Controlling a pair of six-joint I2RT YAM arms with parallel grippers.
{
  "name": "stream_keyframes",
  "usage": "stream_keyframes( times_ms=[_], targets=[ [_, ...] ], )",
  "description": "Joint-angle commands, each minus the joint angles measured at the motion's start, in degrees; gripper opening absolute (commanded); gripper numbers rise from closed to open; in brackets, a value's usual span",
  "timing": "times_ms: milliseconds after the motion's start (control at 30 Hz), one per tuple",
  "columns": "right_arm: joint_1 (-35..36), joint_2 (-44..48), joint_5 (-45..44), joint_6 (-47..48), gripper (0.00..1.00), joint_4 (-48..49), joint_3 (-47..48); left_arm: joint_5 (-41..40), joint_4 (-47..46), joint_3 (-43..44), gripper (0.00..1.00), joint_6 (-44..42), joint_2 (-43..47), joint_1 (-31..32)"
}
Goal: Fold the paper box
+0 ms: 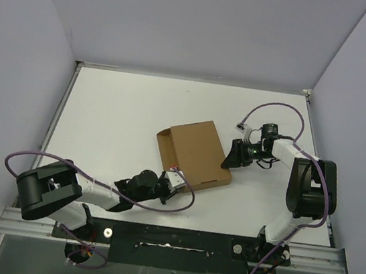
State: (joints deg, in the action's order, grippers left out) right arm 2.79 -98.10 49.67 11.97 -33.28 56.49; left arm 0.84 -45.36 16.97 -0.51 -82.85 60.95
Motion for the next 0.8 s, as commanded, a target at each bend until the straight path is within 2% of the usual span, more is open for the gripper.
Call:
stream_keyframes(
  times_ms=[0,333,467,567,667,767],
  targets=[
    [0.6,-1.5,-8.9,3.3,0.42,1.3,0.1,1.1,6.3,4.4,0.0,-1.3,3.8,-0.7],
    [0.7,-1.6,-8.8,3.3,0.42,1.4,0.1,2.3,17.6,11.3,0.0,-1.5,4.3,-1.0],
    [0.7,-1.7,-8.7,3.3,0.42,1.3,0.1,2.2,20.5,12.7,0.07,-1.4,4.6,-1.1],
    [0.6,-1.7,-8.8,3.4,0.42,1.3,0.2,1.9,23.5,13.0,0.17,-0.5,6.2,-1.1],
    [0.6,-1.7,-8.8,3.5,0.42,1.3,0.2,1.0,27.0,12.9,0.27,1.0,9.8,-1.1],
    [0.6,-1.9,-8.8,3.6,0.42,1.1,0.4,-0.1,30.2,12.6,0.32,2.8,13.6,-1.1]
  ],
)
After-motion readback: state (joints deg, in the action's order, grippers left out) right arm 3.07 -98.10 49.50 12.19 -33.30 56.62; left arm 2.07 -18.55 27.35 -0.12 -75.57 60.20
